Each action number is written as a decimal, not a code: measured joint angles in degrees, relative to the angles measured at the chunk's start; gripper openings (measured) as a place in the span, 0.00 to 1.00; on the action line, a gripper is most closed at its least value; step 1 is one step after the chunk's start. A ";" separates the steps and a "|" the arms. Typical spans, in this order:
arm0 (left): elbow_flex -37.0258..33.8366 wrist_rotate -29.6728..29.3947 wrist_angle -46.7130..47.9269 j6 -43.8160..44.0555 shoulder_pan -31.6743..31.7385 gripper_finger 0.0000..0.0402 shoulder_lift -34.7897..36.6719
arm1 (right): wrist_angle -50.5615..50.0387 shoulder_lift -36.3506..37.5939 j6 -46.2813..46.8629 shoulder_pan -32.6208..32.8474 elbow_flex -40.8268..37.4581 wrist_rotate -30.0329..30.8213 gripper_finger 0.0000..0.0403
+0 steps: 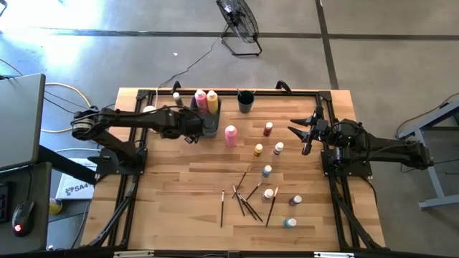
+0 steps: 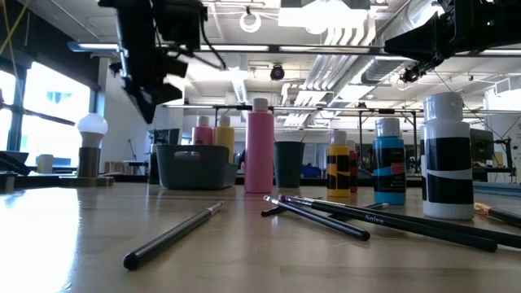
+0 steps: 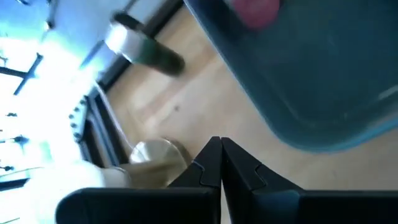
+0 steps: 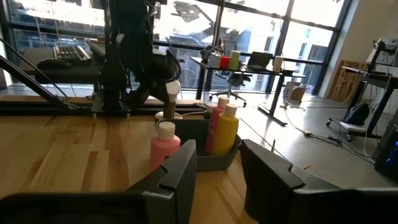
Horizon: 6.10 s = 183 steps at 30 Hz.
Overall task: Pick & Place Paint Supplies
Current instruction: Put the large pink paint bottle into the green bin
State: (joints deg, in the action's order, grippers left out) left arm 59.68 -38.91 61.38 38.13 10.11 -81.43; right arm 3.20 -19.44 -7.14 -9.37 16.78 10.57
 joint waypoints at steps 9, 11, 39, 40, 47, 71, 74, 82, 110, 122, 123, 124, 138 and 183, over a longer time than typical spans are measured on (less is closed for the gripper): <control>-6.52 5.61 -9.72 3.78 3.24 0.00 0.61 | 0.00 -0.02 0.29 -0.02 0.00 -0.01 0.30; -6.52 5.35 -10.06 3.93 4.65 0.00 0.61 | 0.00 0.00 0.80 -0.01 0.00 -0.02 0.30; -7.35 14.48 -19.51 -3.14 10.88 0.00 0.61 | 0.00 -0.01 0.90 0.00 0.00 0.00 0.30; -7.35 14.48 -19.49 -3.07 10.88 0.00 0.61 | 0.00 0.00 0.90 -0.01 0.00 0.00 0.30; -7.35 10.29 -17.33 -3.28 10.86 0.00 1.00 | 0.00 -0.01 0.90 -0.01 0.00 0.00 0.30; -13.82 35.00 -44.29 -51.67 10.95 0.00 13.26 | -0.07 -0.02 1.14 -0.02 0.00 -0.02 0.30; -16.38 36.55 -45.67 -51.80 11.08 0.00 13.48 | -0.05 -0.02 1.17 -0.02 0.00 0.00 0.30; -26.36 45.39 -61.81 -52.97 11.28 0.00 13.46 | 0.02 -0.02 1.51 -0.02 0.00 -0.02 0.30; -27.67 53.93 -80.97 -58.42 11.26 0.01 12.92 | 1.33 -0.01 2.83 -0.01 0.00 -0.02 0.30; -27.67 52.69 -81.00 -52.46 11.26 0.37 12.92 | 1.31 0.00 2.83 -0.01 0.00 -0.02 0.30; -27.67 52.69 -81.00 -51.89 11.26 0.41 12.92 | 1.31 0.00 2.84 -0.01 0.00 -0.02 0.30; -27.67 52.69 -81.00 -51.24 11.26 0.45 12.92 | 1.31 -0.01 2.84 -0.01 0.00 -0.02 0.30; -27.65 56.81 -80.98 -47.95 11.23 0.75 12.90 | 1.31 -0.01 2.84 -0.01 0.00 -0.02 0.30; -17.97 60.64 -102.07 -41.90 10.84 0.75 -11.91 | 1.31 -0.02 2.43 0.00 0.00 -0.02 0.30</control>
State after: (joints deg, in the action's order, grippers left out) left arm 41.72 21.74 -40.69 -3.77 20.95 -93.34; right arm 4.51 -19.46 -4.71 -9.37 16.78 10.55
